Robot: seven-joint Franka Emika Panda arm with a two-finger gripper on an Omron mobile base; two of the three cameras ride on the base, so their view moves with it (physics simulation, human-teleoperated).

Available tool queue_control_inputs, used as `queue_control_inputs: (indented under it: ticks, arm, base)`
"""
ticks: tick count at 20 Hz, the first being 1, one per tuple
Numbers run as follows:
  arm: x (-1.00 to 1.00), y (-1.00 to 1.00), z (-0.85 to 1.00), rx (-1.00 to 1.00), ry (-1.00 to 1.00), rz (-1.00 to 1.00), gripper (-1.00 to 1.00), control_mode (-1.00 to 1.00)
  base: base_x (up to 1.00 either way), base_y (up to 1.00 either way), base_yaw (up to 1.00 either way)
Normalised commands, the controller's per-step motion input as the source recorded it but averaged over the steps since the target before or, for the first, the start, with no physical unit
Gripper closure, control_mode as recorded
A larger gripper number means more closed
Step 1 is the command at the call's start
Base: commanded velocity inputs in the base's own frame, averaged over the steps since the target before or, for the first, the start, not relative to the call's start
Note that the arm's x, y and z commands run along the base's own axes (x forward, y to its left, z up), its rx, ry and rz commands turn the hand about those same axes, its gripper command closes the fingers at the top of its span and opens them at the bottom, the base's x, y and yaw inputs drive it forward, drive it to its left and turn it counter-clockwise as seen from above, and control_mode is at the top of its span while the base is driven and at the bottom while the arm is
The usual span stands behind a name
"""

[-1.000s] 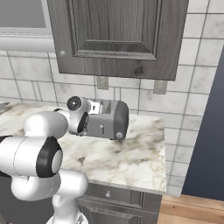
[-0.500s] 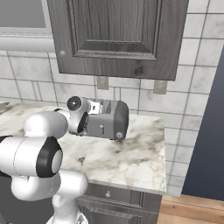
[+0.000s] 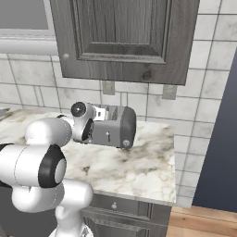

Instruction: Start the toaster. Once the lever pops up, take the bread to the plate on the dining counter.

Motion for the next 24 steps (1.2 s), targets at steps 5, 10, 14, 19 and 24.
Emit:
queue_control_inputs:
  ticks: [5, 10, 14, 19, 24]
  arm:
    - [0.0, 0.0, 0.0, 0.0, 0.0, 0.0, -1.0, -1.0]
    - [0.0, 0.0, 0.0, 0.0, 0.0, 0.0, -1.0, -1.0]
    - [0.0, 0.0, 0.0, 0.0, 0.0, 0.0, -1.0, -1.0]
    - [0.0, 0.0, 0.0, 0.0, 0.0, 0.0, -1.0, -1.0]
    - [0.0, 0.0, 0.0, 0.0, 0.0, 0.0, -1.0, -1.0]
  base:
    - [0.0, 0.0, 0.0]
    - [0.0, 0.0, 0.0]
    - [0.0, 0.0, 0.0]
    - [0.0, 0.0, 0.0]
    - [0.0, 0.0, 0.0]
